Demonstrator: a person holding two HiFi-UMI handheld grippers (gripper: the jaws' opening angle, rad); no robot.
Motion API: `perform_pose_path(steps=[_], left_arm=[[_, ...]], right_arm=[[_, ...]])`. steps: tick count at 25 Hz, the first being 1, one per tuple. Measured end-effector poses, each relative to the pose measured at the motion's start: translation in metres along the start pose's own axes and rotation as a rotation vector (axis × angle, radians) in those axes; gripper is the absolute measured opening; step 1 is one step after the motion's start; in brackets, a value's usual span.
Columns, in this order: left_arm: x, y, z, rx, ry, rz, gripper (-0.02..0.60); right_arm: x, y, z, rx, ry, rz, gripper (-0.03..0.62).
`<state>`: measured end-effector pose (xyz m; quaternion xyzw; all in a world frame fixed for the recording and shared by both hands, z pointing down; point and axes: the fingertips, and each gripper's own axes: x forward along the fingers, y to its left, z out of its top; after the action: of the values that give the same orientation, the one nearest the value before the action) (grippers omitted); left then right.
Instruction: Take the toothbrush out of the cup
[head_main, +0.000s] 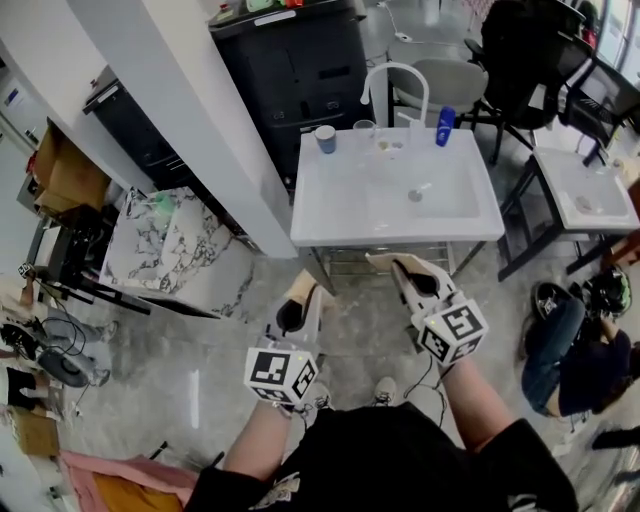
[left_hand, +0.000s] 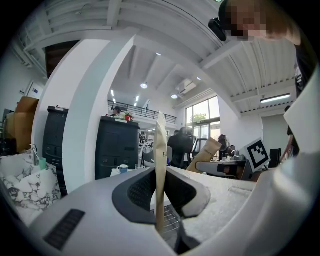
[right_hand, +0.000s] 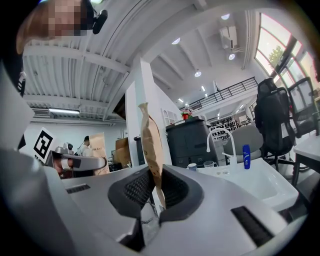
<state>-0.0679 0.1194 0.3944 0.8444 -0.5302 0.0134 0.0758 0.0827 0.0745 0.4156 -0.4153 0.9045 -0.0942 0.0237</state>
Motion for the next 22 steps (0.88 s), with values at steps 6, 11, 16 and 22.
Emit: perform_pose_path(steps=[6, 11, 16, 22], left_arm=[[-0.015, 0.029, 0.002, -0.006, -0.005, -0.045, 0.043], [-0.019, 0.045, 0.001, -0.016, -0.010, -0.093, 0.043], [-0.022, 0.058, 0.000, -0.023, -0.005, -0.124, 0.043], [-0.023, 0.063, 0.002, -0.033, -0.012, -0.140, 0.043]], right_arm=[[0.014, 0.034, -0.003, -0.015, 0.013, -0.039, 0.026], [0.018, 0.050, -0.006, -0.034, 0.010, -0.086, 0.026], [0.022, 0.061, -0.007, -0.040, 0.014, -0.121, 0.026], [0.020, 0.068, -0.007, -0.048, 0.021, -0.144, 0.026]])
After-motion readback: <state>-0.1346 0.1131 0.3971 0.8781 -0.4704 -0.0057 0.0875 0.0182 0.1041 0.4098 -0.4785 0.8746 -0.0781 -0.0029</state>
